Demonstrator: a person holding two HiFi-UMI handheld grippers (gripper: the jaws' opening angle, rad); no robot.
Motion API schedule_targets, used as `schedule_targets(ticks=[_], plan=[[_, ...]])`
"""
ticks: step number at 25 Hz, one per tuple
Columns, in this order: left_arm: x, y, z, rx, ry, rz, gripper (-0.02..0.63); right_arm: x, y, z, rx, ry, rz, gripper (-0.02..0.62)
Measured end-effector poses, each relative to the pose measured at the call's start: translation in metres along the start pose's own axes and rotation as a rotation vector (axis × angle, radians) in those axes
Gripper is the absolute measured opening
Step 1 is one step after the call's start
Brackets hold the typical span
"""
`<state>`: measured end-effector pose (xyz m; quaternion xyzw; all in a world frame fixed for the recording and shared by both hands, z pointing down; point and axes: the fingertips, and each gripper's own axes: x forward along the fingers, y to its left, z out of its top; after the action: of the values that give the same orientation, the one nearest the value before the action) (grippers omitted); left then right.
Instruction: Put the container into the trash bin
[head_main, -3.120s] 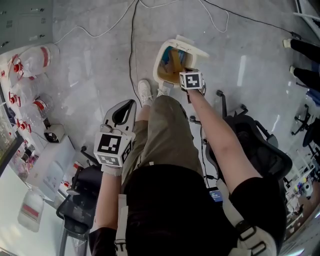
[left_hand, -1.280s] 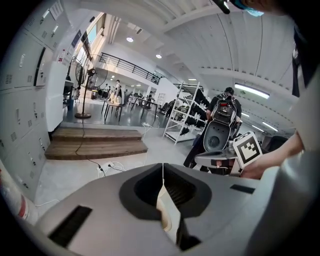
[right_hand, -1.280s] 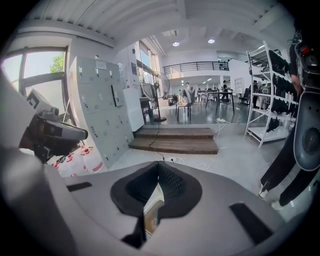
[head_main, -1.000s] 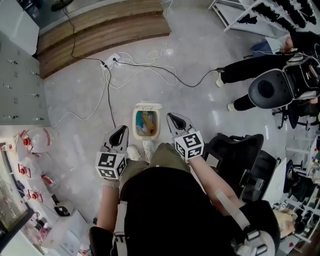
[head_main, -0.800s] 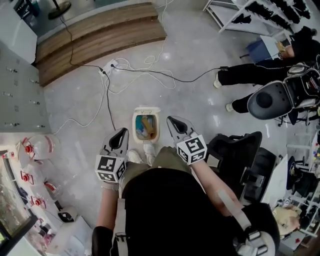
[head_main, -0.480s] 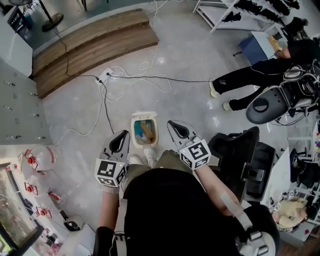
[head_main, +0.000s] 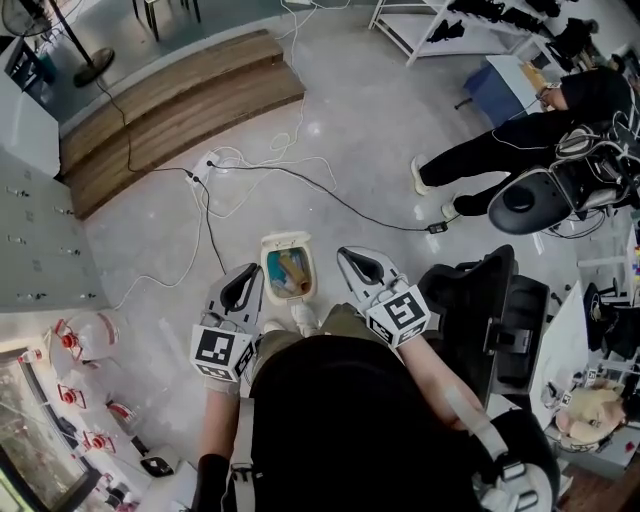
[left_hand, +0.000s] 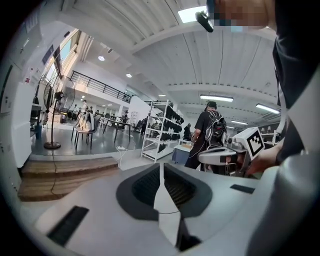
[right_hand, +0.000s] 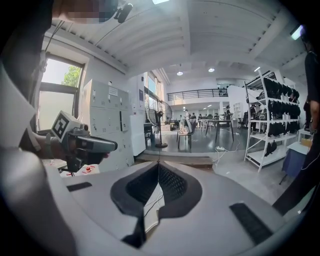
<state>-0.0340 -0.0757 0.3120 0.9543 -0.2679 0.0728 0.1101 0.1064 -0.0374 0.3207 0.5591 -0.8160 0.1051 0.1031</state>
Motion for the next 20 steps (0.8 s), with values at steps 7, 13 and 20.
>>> schedule_targets(ticks=[7,13,20], plan=[[-0.003,-0.007,0.009,0.01,-0.017,-0.008,0.02,-0.005,0.005,0.011,0.0,-0.027,0.019,0.017],[-0.006,-0.012,0.013,0.011,-0.021,0.0,0.023,-0.003,0.01,0.009,-0.004,-0.031,0.045,0.015],[-0.011,-0.013,0.016,0.011,-0.025,0.017,0.023,0.0,0.015,0.014,0.009,-0.045,0.078,0.015]])
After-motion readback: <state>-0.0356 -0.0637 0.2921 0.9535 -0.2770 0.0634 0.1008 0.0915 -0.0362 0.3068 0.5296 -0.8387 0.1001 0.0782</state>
